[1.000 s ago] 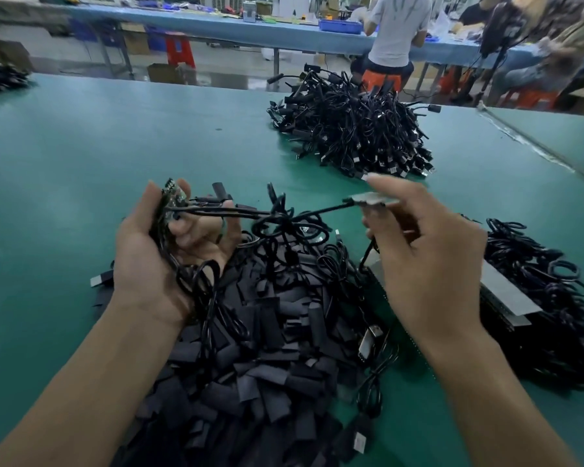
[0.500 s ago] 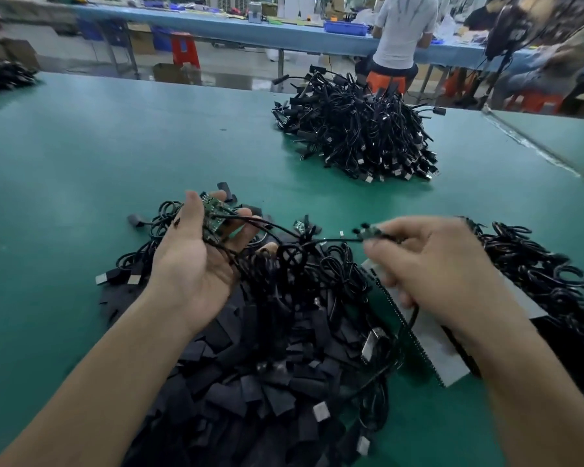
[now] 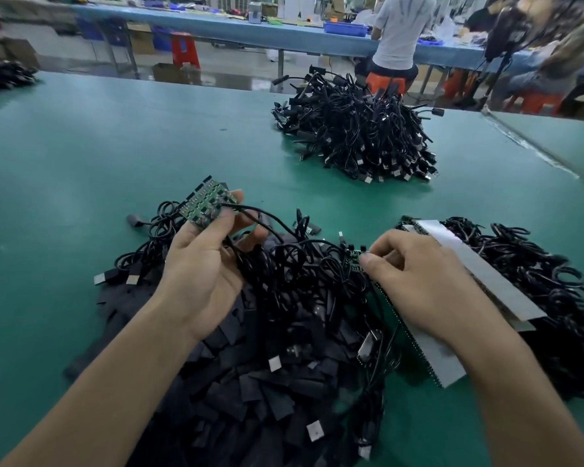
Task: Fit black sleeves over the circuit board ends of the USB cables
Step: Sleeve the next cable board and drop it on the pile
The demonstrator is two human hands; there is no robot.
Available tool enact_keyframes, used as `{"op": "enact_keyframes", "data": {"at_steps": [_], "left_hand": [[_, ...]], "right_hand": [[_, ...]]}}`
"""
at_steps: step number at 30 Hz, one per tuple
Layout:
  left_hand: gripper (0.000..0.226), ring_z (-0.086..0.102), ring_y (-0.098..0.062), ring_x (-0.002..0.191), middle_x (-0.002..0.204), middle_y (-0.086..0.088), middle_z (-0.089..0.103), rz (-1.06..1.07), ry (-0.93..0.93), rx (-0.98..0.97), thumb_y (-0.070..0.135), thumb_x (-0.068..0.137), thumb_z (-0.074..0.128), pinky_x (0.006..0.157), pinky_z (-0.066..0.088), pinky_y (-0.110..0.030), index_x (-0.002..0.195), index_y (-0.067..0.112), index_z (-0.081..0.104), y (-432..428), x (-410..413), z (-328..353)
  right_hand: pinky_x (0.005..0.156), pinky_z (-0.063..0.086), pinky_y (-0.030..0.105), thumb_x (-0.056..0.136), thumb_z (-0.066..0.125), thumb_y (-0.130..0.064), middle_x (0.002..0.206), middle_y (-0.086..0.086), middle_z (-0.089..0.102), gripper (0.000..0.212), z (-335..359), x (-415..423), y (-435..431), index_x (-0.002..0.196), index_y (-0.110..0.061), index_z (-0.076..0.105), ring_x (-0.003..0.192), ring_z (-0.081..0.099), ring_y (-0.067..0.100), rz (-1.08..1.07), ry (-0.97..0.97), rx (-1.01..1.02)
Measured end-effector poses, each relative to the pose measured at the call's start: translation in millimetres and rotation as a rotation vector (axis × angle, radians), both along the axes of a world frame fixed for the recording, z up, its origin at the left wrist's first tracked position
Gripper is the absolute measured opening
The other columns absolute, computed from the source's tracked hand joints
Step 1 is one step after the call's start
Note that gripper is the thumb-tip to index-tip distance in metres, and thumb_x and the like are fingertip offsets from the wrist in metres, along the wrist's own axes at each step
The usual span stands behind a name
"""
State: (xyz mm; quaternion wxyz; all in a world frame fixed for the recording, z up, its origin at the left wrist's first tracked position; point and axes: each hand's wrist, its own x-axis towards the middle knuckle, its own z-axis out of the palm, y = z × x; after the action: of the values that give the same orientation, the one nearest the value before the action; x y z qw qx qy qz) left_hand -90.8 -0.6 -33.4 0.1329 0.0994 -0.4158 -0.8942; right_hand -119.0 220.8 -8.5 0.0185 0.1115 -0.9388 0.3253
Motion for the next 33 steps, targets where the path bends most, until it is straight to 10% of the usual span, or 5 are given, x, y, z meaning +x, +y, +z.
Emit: {"op": "enact_keyframes", "data": {"at_steps": [5, 10, 21, 30, 33], "left_hand": [[0.021, 0.058, -0.012, 0.054, 0.073, -0.001, 0.064, 0.064, -0.069, 0.095, 0.018, 0.103, 0.048, 0.052, 0.052, -0.025, 0.105, 0.01, 0.068, 1.8, 0.9, 4.0], [0.007, 0.051, -0.01, 0.044, 0.072, -0.002, 0.056, 0.218, -0.135, 0.179, 0.013, 0.105, 0.046, 0.049, 0.052, -0.028, 0.108, 0.009, 0.052, -2.3, -4.2, -0.4], [0.005, 0.048, -0.006, 0.039, 0.071, -0.002, 0.052, 0.359, -0.147, 0.353, 0.009, 0.105, 0.044, 0.048, 0.052, -0.022, 0.11, 0.007, 0.046, -10.6, -7.3, -0.3], [0.022, 0.051, -0.007, 0.056, 0.074, 0.004, 0.056, 0.046, -0.024, 0.072, 0.019, 0.083, 0.068, 0.055, 0.05, -0.025, 0.103, 0.011, 0.064, 2.9, 4.3, 6.5], [0.03, 0.057, -0.003, 0.061, 0.071, 0.01, 0.064, 0.081, -0.006, -0.157, 0.023, 0.068, 0.075, 0.069, 0.05, -0.028, 0.097, 0.015, 0.071, 6.2, 4.4, 2.1]], "right_hand": [[0.071, 0.058, 0.046, 0.101, 0.053, -0.023, 0.075, 0.004, 0.068, 0.015, -1.8, -1.9, -6.5, 0.087, -0.018, 0.055, 0.07, 0.072, 0.018, -0.034, -0.088, -0.453], [0.052, 0.058, 0.035, 0.103, 0.048, -0.017, 0.083, 0.012, 0.069, 0.011, -1.3, -2.1, -6.6, 0.093, -0.017, 0.049, 0.057, 0.072, 0.028, -0.07, -0.031, -0.659], [0.043, 0.051, 0.034, 0.104, 0.046, -0.022, 0.07, 0.003, 0.071, 0.014, -1.0, 1.2, -9.3, 0.09, -0.024, 0.047, 0.047, 0.068, 0.026, -0.124, 0.048, -0.626], [0.056, 0.052, 0.024, 0.088, 0.051, -0.059, 0.073, -0.004, 0.065, 0.043, 5.6, 4.0, -8.1, 0.127, -0.041, 0.049, 0.056, 0.059, 0.003, 0.043, 0.05, -0.314], [0.05, 0.041, 0.021, 0.08, 0.052, -0.066, 0.06, -0.007, 0.059, 0.034, 6.9, 10.6, -15.1, 0.094, -0.039, 0.068, 0.048, 0.051, 0.0, 0.249, -0.048, -0.245]]}}
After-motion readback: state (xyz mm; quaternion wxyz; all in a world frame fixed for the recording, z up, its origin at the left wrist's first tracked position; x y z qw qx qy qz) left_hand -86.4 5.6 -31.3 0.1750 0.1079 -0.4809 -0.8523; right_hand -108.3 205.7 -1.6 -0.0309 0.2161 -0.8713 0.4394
